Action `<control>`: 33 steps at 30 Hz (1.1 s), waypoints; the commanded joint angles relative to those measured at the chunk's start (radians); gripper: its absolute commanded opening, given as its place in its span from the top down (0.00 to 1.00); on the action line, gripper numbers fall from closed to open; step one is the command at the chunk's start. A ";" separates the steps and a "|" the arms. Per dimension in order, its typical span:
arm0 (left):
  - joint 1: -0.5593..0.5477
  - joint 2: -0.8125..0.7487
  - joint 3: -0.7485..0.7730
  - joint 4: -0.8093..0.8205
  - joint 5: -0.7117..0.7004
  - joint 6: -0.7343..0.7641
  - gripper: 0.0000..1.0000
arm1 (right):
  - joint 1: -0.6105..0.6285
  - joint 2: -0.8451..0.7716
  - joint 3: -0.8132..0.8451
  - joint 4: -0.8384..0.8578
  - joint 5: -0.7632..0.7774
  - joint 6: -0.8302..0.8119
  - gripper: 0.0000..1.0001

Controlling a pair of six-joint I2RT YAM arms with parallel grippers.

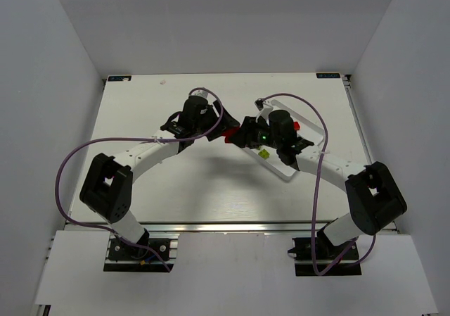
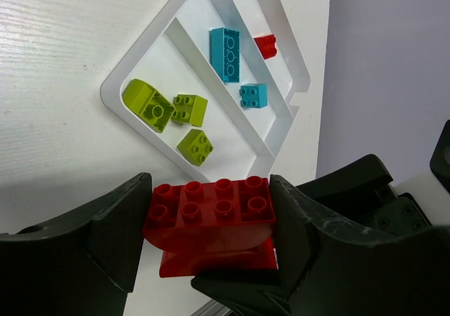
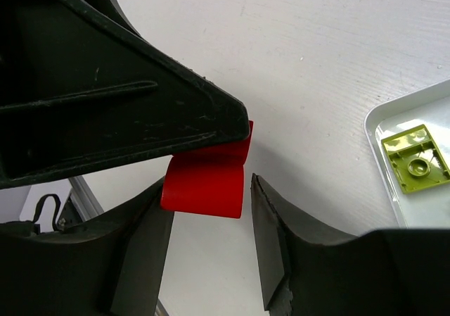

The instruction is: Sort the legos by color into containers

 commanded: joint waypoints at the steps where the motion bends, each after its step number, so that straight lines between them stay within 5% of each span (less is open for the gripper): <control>1: -0.002 -0.030 0.011 0.024 0.003 -0.004 0.78 | -0.011 -0.005 0.011 0.048 0.018 0.017 0.48; 25: -0.002 -0.027 0.008 0.032 0.009 -0.009 0.78 | -0.034 -0.021 -0.009 0.102 0.009 0.054 0.48; 30: -0.002 -0.024 0.008 0.036 0.009 -0.011 0.78 | -0.031 -0.014 -0.009 0.106 0.006 0.054 0.55; 33: -0.002 -0.023 0.010 0.035 0.012 -0.012 0.78 | -0.034 -0.012 -0.012 0.109 0.001 0.049 0.69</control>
